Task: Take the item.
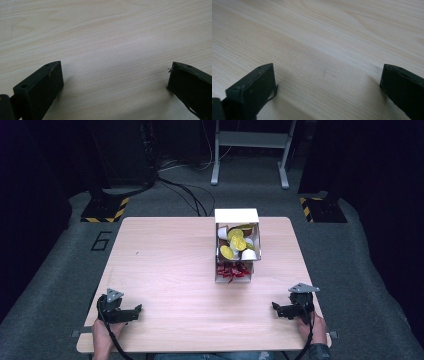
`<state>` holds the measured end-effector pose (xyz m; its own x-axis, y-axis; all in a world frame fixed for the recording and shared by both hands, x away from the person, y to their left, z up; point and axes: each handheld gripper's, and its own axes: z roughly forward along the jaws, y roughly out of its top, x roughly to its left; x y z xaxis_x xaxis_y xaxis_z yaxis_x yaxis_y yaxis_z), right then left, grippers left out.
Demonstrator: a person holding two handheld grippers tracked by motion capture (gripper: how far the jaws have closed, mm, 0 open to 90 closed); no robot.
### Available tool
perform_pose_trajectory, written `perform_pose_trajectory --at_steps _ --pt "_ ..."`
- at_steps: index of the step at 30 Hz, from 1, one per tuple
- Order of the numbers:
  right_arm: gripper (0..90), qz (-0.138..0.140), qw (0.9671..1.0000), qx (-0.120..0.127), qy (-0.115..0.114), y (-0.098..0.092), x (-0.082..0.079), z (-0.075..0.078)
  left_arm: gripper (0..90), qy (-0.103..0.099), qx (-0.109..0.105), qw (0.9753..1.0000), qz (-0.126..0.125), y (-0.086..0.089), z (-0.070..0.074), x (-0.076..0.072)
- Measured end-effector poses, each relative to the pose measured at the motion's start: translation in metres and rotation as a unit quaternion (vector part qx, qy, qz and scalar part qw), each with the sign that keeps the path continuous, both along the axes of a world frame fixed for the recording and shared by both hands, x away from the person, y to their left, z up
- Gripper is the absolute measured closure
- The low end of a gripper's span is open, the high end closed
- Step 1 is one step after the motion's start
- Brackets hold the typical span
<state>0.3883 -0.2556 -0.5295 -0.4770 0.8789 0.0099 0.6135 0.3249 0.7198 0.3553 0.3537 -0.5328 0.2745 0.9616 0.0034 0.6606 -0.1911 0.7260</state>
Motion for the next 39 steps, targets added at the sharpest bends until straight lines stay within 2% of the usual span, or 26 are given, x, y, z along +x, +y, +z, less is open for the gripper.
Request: perform_pose_trajectory --at_steps 8,15,21,28,29,30,32,39 --pt "0.0 0.000 1.0000 0.000 0.000 0.000 0.000 0.000 0.2 0.000 0.003 1.0000 0.008 -0.002 0.000 0.000" --pt "0.0 0.000 1.0000 0.000 0.000 0.000 0.000 0.000 0.3 0.011 0.004 0.9999 0.001 -0.001 0.002 -0.001" --pt "0.0 0.000 1.0000 0.000 0.000 0.000 0.000 0.000 2.0 0.009 -0.002 1.0000 -0.002 0.001 0.005 -0.001" --pt "0.0 0.000 1.0000 0.000 0.000 0.000 0.000 0.000 2.8 -0.002 -0.005 0.9999 -0.013 -0.003 0.021 -0.002" --pt "0.0 0.000 1.0000 0.000 0.000 0.000 0.000 0.000 2.8 -0.009 -0.005 0.9999 -0.013 -0.004 0.023 -0.002" --pt "0.0 0.000 1.0000 -0.003 -0.001 0.000 0.000 0.000 3.2 -0.005 -0.005 0.9998 -0.019 -0.005 0.028 -0.002" --pt "0.0 0.000 1.0000 0.000 0.000 0.000 0.000 0.000 3.2 -0.016 -0.003 0.9996 -0.022 -0.009 0.033 -0.002" --pt "0.0 0.000 1.0000 0.000 0.000 0.000 0.000 0.000 3.3 -0.019 0.003 0.9987 -0.047 -0.022 0.054 0.001"
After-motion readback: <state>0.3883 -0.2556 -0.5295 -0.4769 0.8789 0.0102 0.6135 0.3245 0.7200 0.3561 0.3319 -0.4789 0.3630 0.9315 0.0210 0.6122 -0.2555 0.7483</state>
